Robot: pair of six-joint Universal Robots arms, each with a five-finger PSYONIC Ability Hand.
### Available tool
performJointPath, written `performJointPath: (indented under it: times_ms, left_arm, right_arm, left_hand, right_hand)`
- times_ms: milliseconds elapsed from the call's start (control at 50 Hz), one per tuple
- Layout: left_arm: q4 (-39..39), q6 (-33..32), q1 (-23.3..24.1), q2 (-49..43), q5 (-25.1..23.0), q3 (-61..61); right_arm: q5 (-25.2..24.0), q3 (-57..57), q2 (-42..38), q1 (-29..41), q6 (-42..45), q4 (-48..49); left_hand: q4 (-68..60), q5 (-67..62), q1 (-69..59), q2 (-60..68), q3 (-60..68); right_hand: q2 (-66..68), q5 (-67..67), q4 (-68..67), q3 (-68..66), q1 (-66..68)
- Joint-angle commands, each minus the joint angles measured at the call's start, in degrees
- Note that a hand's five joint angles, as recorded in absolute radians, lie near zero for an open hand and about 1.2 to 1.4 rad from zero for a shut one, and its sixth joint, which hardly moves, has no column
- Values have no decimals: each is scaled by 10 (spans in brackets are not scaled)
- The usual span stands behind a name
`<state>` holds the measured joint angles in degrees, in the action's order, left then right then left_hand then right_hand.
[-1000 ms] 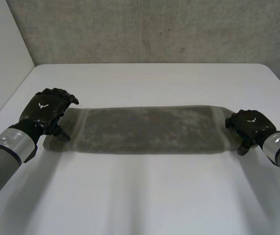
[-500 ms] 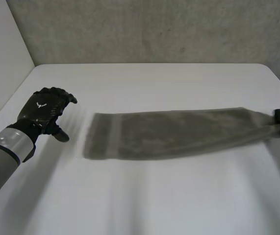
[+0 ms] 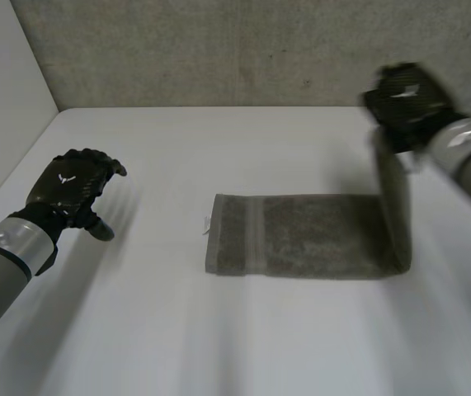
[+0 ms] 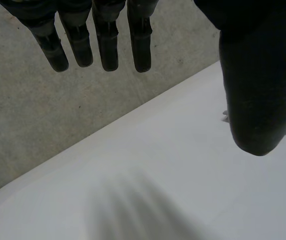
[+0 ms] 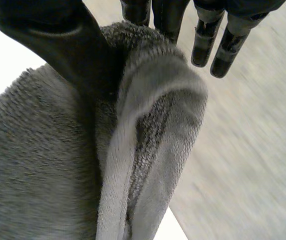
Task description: Fold the towel.
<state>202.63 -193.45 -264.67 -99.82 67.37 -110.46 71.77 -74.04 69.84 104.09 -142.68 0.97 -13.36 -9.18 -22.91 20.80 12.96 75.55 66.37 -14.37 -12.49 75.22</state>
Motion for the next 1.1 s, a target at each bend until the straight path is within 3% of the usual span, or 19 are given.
performJointPath:
  times_ms: [20,120,140,160,220,280,440,500,540,640,740,860,1000,1100]
  left_arm:
    - [0,0,3,-6,0,1]
    - [0,-1,6,-7,0,1]
    - [0,-1,6,-7,0,2]
    - [0,-1,6,-7,0,2]
    - [0,-1,11,-7,0,8]
    - [0,0,15,-7,0,12]
    - [7,9,81,-8,4,76]
    - [10,10,101,-13,4,89]
    - [16,23,155,-29,7,117]
    - [16,69,225,-56,26,158]
    - [14,105,275,-110,36,195]
    - [11,107,336,-197,52,242]
    - [12,96,350,-263,97,280]
    - [14,74,361,-296,114,308]
  right_arm:
    - [65,23,-95,190,6,43]
    - [76,46,-184,258,16,54]
    - [83,51,-206,270,29,54]
    - [98,51,-221,275,46,54]
    - [137,49,-226,279,78,54]
    - [146,42,-218,275,79,54]
    - [148,-46,-73,236,-37,54]
    - [138,-91,-5,186,-114,53]
    - [116,-146,47,138,-170,54]
    - [66,-227,88,64,-184,56]
    - [27,-290,88,-1,-181,60]
    - [4,-327,52,-32,-167,95]
    - [5,-334,19,-31,-167,134]
    - [6,-340,0,-28,-167,150]
  left_hand:
    - [34,0,38,-17,-30]
    - [34,2,39,-18,-30]
    - [34,5,43,-22,-30]
    - [34,6,43,-22,-30]
    - [34,6,43,-22,-30]
    - [34,7,45,-23,-30]
    - [34,1,38,-17,-30]
    - [34,-1,36,-15,-30]
    - [34,-3,34,-13,-30]
    - [34,-6,31,-10,-30]
    - [34,-6,31,-10,-30]
    - [34,-10,28,-7,-30]
    - [34,-21,16,5,-30]
    - [34,-26,11,10,-30]
  right_hand:
    - [44,36,44,25,48]
    - [44,36,44,25,48]
    - [-203,-211,44,25,-200]
    - [-648,-657,44,25,-645]
    - [-656,-664,44,25,-652]
    - [-656,-664,44,25,-652]
    - [-656,-664,44,25,-652]
    - [-656,-664,44,25,-652]
    - [-656,-664,44,25,-652]
    - [-656,-664,44,25,-652]
    - [-656,-664,44,25,-652]
    - [-656,-664,44,25,-652]
    - [-656,-664,44,25,-652]
    - [-574,-582,44,25,-571]
